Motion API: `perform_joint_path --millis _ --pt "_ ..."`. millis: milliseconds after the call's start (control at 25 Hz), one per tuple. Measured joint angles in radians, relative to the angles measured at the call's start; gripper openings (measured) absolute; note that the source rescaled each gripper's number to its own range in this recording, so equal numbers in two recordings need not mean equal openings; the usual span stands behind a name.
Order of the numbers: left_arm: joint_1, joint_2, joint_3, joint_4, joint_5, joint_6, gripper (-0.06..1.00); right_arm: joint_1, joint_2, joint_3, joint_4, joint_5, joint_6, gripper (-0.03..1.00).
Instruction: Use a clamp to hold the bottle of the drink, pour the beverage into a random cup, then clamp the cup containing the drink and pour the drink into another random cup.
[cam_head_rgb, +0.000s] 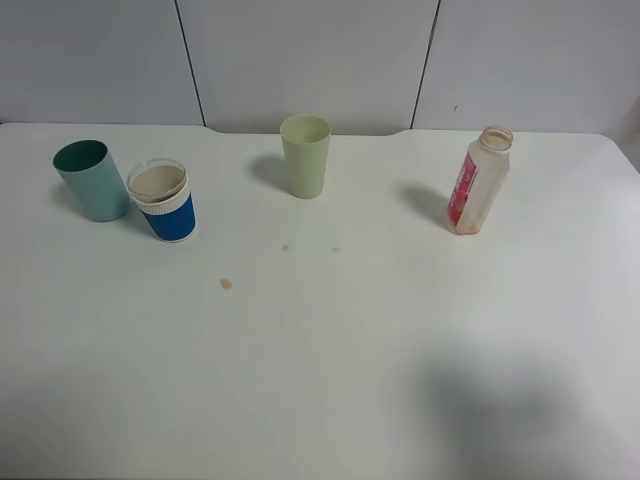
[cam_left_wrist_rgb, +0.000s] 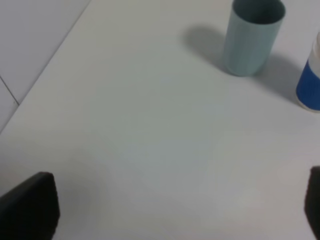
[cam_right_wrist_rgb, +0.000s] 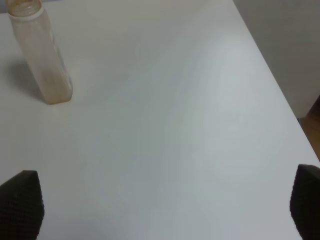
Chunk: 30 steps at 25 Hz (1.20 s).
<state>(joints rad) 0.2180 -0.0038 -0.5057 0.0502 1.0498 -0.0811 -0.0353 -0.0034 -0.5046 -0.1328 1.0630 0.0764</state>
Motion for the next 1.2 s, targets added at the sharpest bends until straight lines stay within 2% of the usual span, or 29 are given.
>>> perform_joint_path --millis 960,1200 --pt "-0.004 0.000 0.000 -0.015 0.000 0.028 1.00 0.000 0.000 0.000 0.000 0.000 0.000 0.98" --pt "-0.097 0.000 0.000 -0.043 0.000 0.064 1.00 0.000 0.000 0.000 0.000 0.000 0.000 0.98"
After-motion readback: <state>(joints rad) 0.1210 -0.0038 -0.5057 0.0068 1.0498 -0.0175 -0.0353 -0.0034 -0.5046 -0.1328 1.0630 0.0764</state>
